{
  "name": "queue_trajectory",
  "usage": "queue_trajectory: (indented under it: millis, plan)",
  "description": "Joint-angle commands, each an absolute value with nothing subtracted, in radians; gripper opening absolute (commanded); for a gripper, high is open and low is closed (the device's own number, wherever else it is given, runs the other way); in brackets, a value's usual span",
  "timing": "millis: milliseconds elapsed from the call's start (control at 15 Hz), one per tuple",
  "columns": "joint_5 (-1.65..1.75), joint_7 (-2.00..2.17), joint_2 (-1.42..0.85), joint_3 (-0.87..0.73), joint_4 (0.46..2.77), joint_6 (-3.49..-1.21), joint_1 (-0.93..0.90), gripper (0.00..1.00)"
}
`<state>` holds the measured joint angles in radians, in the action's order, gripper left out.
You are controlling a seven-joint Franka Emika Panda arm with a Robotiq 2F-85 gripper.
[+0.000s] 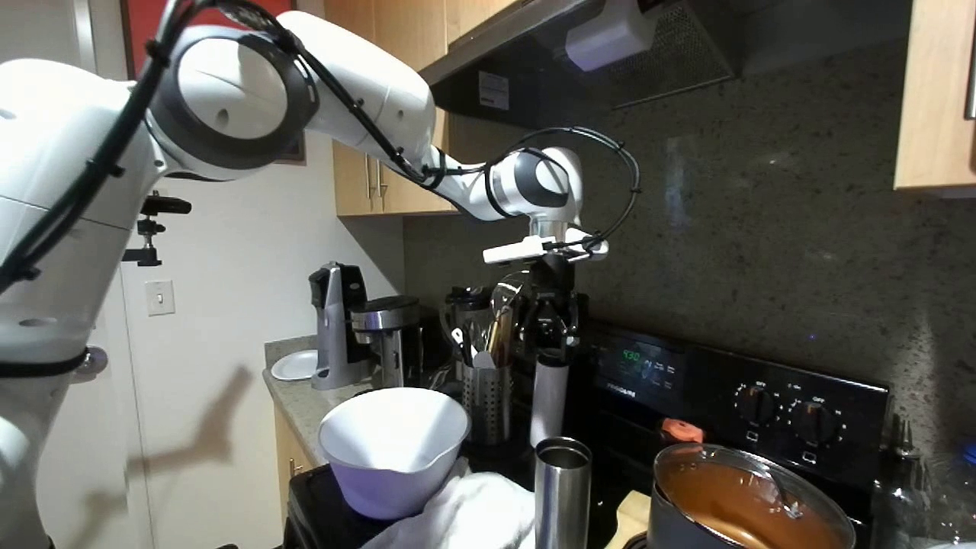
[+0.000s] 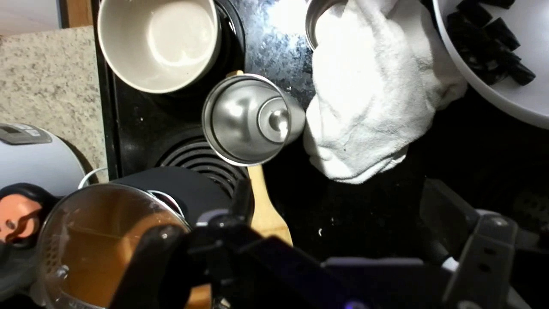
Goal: Move the silver flask backwards
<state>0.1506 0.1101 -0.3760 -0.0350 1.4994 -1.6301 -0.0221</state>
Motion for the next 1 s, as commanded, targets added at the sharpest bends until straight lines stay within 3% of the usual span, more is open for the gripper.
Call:
queue_trajectory:
  millis: [0,333,933]
  plan:
    - [0.159,0.121,-0.435,-0.053,1.424,-1.513,-0.011,1.00]
    - [0.151,0.119,-0.430,-0.066,1.452,-1.470,0.011,1.00]
    - [0.142,0.114,-0.435,-0.063,1.629,-1.641,0.030,1.00]
